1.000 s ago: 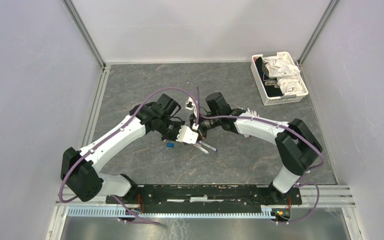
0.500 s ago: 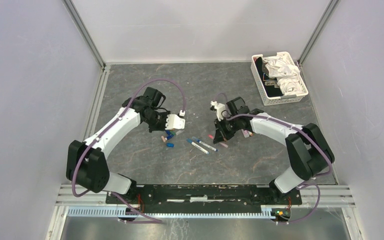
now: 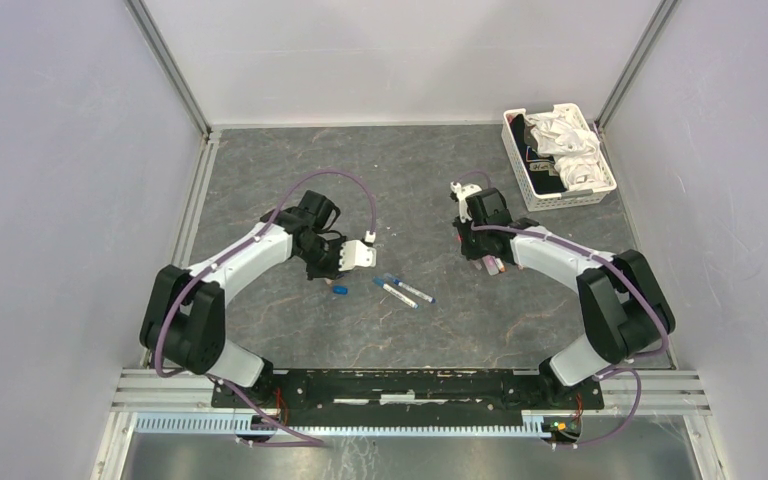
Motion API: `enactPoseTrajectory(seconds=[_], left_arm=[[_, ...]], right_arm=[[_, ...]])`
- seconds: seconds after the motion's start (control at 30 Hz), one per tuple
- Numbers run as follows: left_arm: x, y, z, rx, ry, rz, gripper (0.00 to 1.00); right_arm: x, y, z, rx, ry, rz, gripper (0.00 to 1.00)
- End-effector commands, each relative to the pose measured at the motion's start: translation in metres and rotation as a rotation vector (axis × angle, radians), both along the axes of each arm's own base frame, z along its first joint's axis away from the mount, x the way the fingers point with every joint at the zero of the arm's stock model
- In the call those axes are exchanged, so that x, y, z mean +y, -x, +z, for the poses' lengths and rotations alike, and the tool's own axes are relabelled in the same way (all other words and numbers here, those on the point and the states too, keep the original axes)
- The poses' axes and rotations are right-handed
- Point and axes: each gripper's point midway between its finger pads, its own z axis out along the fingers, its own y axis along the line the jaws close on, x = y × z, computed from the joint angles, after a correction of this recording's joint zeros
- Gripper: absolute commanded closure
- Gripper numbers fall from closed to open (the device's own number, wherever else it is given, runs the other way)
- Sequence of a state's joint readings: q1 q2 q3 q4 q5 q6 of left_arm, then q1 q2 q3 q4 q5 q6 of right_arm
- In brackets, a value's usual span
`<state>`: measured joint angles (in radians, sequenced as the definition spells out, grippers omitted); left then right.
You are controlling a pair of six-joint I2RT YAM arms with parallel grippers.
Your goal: Open the pen caps
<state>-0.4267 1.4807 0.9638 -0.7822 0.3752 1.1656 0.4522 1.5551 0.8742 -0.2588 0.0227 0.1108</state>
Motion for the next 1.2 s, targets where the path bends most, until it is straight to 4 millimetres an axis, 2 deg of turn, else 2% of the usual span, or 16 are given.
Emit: enactPoseTrajectory(seconds=[0.0,0.2,0.3,0.47,0.53,0.57,0.63,0.67,0.7,0.77,0.87,0.9,0.97,1.0,1.07,1.17], left_arm=[[-0.018,-0.008,-0.005,0.010,0.054,0.042,0.91],[-0.016,-0.014,-0.013,0.026,0.026,0.073,0.75],[-0.020,-0.021,0.003,0.022,0.039,0.108,0.61],[-0.027,-0.037,0.052,-0.036,0.078,0.145,0.47],[-0.031,-0.043,0.077,-0.063,0.104,0.168,0.19],[-0.032,-0.045,0.089,-0.079,0.116,0.177,0.14],[-0.030,-0.049,0.113,-0.115,0.124,0.191,0.12],[-0.030,-0.054,0.132,-0.158,0.140,0.201,0.12],[-0.029,-0.058,0.147,-0.197,0.150,0.213,0.03],[-0.026,-0.064,0.176,-0.273,0.180,0.238,0.00],[-0.020,-0.078,0.206,-0.391,0.247,0.344,0.00],[-0.015,-0.087,0.213,-0.446,0.260,0.405,0.00],[0.007,-0.114,0.227,-0.575,0.269,0.623,0.00],[0.014,-0.119,0.232,-0.590,0.283,0.670,0.00],[0.016,-0.116,0.231,-0.560,0.285,0.662,0.00],[0.017,-0.111,0.228,-0.533,0.284,0.664,0.00]], right_arm=[[-0.012,-0.020,0.003,-0.090,0.041,-0.096,0.79],[-0.011,-0.016,-0.004,-0.077,0.027,-0.097,0.67],[-0.009,-0.016,0.002,-0.096,0.007,-0.097,0.63],[0.012,-0.016,0.038,-0.201,-0.057,-0.021,0.55],[0.025,-0.012,0.055,-0.243,-0.036,0.036,0.50],[0.029,-0.011,0.063,-0.265,-0.030,0.056,0.47],[0.040,-0.007,0.082,-0.305,-0.054,0.096,0.40],[0.042,-0.007,0.095,-0.339,-0.091,0.088,0.36],[0.036,-0.011,0.107,-0.376,-0.111,0.024,0.30],[0.018,-0.017,0.122,-0.416,-0.133,-0.108,0.02],[0.016,-0.017,0.126,-0.390,-0.313,-0.131,0.02],[0.022,-0.015,0.126,-0.395,-0.334,-0.080,0.02],[0.038,-0.007,0.124,-0.385,-0.373,0.011,0.02],[0.044,-0.003,0.121,-0.378,-0.359,0.035,0.02],[0.052,0.008,0.109,-0.352,-0.253,0.061,0.02],[0.076,0.035,0.087,-0.271,-0.161,0.156,0.02]])
